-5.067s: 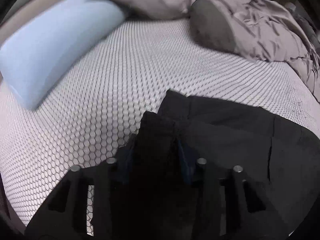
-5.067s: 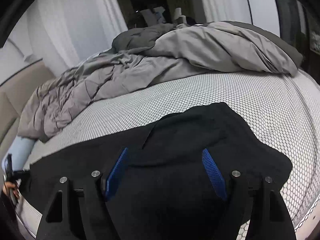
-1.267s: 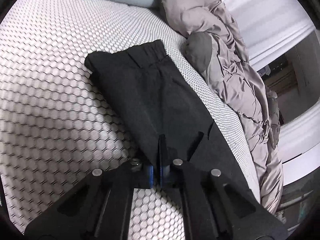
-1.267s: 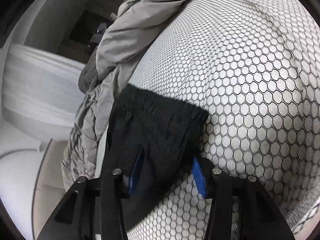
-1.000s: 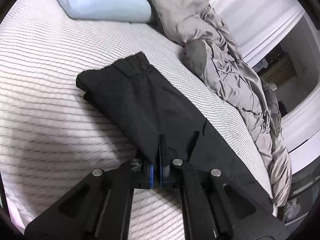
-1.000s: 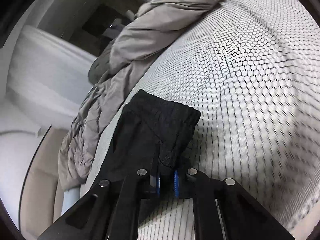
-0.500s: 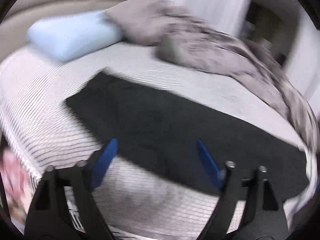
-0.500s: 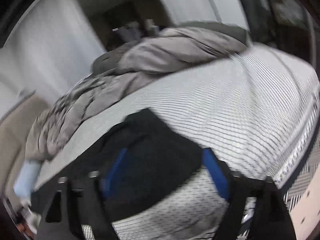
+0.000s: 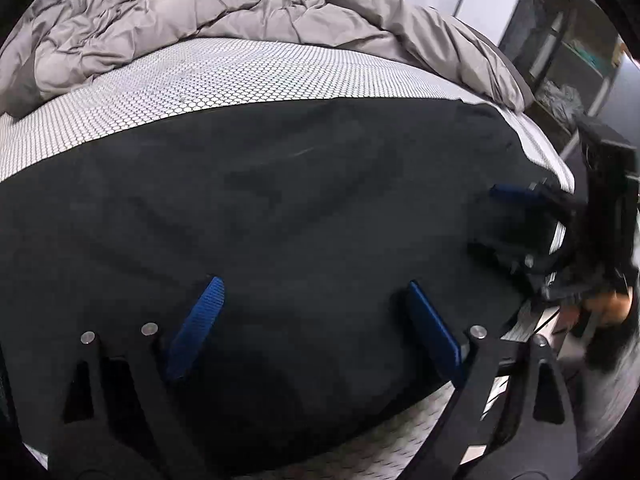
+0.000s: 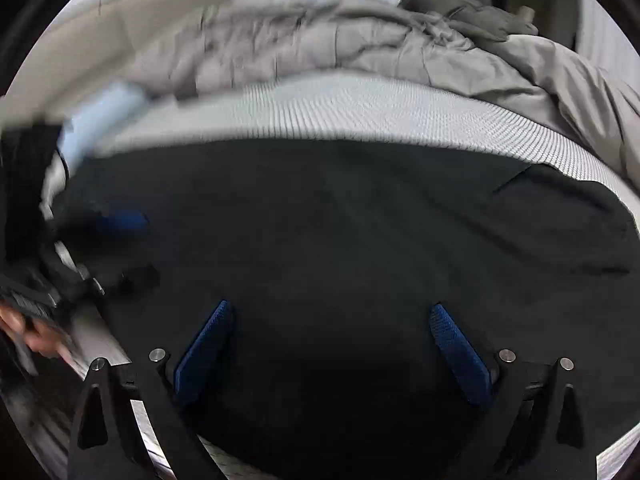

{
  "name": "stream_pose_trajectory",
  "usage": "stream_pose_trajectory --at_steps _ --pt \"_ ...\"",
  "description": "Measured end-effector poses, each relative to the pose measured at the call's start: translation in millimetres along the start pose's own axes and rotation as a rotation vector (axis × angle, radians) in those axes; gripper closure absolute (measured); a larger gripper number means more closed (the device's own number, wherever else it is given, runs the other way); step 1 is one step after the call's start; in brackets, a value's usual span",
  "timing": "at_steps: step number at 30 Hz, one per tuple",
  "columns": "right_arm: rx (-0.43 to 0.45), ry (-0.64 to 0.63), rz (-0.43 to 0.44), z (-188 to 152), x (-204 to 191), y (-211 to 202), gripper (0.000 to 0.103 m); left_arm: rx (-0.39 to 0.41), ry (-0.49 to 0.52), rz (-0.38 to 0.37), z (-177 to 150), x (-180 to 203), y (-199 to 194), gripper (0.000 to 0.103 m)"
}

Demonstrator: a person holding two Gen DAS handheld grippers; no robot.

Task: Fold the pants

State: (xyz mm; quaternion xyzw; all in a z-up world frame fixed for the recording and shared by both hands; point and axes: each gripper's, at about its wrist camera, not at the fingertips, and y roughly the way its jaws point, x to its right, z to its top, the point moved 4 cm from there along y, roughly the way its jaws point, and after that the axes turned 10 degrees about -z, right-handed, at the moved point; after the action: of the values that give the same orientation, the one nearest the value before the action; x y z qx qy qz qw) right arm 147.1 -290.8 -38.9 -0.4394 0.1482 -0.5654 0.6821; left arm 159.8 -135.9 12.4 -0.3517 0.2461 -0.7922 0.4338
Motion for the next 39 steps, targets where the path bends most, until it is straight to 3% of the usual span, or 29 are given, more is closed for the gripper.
stream_pose_trajectory --at_steps 2,3,7,8,9,13,15,17,19,22,23,25,28,31,34,36,38,39 --pt "-0.013 0.015 -0.107 -21 39 -3 0.003 0.0 0.018 0.008 -7 -5 -7 0.012" --pt "-0.022 0.062 -0.13 -33 64 -9 0.003 -0.001 0.022 0.01 -11 -8 -13 0.012" --pt "-0.077 0.301 -0.433 -75 173 -20 0.002 0.017 0.035 0.036 -30 -26 -25 0.011" --pt "-0.076 0.351 -0.457 -81 188 -23 0.002 0.017 0.04 0.043 -22 -35 -22 0.011" --pt "-0.063 0.387 -0.418 -83 193 -26 0.002 0.016 0.046 0.051 -19 -40 -22 0.011" --pt "0.034 0.36 -0.449 -56 167 -47 0.002 0.023 0.039 0.054 -16 -37 -43 0.011" --pt "0.093 0.307 -0.349 -31 130 -55 0.002 0.061 0.048 0.037 -3 -27 -48 0.011" --pt "0.107 0.24 -0.214 -6 89 -45 0.002 0.047 0.072 0.025 14 -17 -39 0.011" --pt "0.064 0.157 -0.097 8 44 -28 0.002 0.019 0.095 0.01 30 -9 -25 0.011" --pt "-0.016 0.045 -0.029 24 -3 3 0.003 -0.088 0.096 0.014 35 -16 6 0.012" --pt "-0.033 -0.002 -0.035 25 -8 11 0.003 -0.117 0.084 0.034 33 -24 12 0.012" --pt "-0.046 -0.019 -0.126 25 9 20 0.002 -0.122 0.05 0.048 30 -42 10 0.012" --pt "-0.078 0.085 -0.341 11 72 25 0.002 -0.093 0.023 0.071 23 -67 -13 0.012" --pt "-0.1 0.248 -0.436 -9 126 21 0.002 -0.053 -0.032 0.062 13 -93 -31 0.012" --pt "-0.069 0.278 -0.42 -3 125 7 0.002 -0.029 -0.04 0.107 15 -92 -47 0.013" --pt "-0.015 0.236 -0.4 11 102 -13 0.002 0.006 -0.031 0.106 22 -78 -57 0.013" --pt "0.031 0.187 -0.32 24 75 -14 0.002 0.042 -0.001 0.052 37 -58 -59 0.011" --pt "0.039 0.149 -0.24 37 51 -13 0.002 0.033 0.025 0.041 46 -48 -53 0.011"
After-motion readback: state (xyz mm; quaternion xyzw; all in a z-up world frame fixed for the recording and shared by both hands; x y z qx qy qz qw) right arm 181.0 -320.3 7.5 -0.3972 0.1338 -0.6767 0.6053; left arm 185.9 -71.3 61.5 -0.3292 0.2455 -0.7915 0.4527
